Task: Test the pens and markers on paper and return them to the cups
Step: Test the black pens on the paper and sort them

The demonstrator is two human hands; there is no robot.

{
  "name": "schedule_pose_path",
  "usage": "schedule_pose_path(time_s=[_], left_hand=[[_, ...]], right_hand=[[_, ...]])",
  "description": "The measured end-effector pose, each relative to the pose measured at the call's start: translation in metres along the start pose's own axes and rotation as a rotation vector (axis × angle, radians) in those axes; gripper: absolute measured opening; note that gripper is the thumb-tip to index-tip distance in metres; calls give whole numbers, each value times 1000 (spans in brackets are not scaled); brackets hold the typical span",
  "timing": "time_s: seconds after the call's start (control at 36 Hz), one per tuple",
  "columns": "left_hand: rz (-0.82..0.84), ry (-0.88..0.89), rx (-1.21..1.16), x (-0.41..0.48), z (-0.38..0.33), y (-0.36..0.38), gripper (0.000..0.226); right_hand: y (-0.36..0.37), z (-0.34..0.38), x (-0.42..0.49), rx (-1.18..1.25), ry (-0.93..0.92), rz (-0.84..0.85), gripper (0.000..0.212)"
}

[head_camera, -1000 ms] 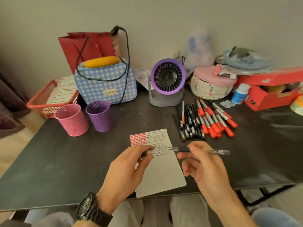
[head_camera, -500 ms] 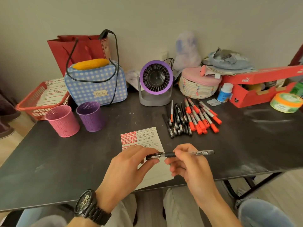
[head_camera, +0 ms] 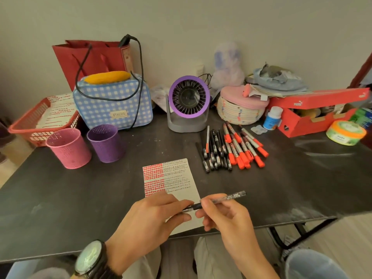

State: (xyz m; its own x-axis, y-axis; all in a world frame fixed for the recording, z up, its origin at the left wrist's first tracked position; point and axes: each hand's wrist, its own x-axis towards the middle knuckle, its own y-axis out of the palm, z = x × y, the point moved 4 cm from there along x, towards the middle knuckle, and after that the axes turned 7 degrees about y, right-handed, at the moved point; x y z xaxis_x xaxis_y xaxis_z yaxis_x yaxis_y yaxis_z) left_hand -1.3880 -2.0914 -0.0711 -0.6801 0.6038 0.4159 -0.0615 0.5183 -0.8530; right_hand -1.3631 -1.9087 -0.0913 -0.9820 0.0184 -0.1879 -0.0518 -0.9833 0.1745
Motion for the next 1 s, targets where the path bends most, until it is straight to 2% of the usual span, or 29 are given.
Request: schedule_pose_path(time_s=[0.11, 0.19, 0.25, 0.31, 0.39, 0.47, 0.56, 0.64, 0.72, 0.83, 1.0], left_hand=[[169, -124, -75, -11, 10, 7, 48], [191, -197, -112, -25, 19, 8, 47], [154, -277, -137, -37, 28, 0, 38], [44, -376, -138, -54, 42, -13, 27], [-129, -593, -26, -89, 73, -35, 21], [-145, -793, 85, -119, 98, -53, 23], [-162, -939, 78, -140, 113, -63, 33], [-216, -990, 130, -151, 119, -66, 28], [-215, -1007, 377, -158, 118, -69, 24], [-276, -998, 607, -163, 110, -66, 18], [-294, -976, 670, -164, 102, -65, 22]], right_hand=[[0, -7, 4, -77, 62, 83, 22], [4, -14, 9, -181, 136, 150, 26], [6, -17, 16, -341, 132, 188, 13], [5, -15, 25, -532, 31, 145, 8], [1, -6, 40, -721, -150, 51, 32], [-1, -4, 58, -901, -236, -18, 45], [4, -10, 74, -1048, -228, -51, 59], [10, -20, 81, -1180, -173, -65, 68], [13, -28, 83, -1284, -139, -53, 81], [10, -33, 84, -1329, -188, -48, 78], [13, -35, 81, -1430, -222, -32, 74]])
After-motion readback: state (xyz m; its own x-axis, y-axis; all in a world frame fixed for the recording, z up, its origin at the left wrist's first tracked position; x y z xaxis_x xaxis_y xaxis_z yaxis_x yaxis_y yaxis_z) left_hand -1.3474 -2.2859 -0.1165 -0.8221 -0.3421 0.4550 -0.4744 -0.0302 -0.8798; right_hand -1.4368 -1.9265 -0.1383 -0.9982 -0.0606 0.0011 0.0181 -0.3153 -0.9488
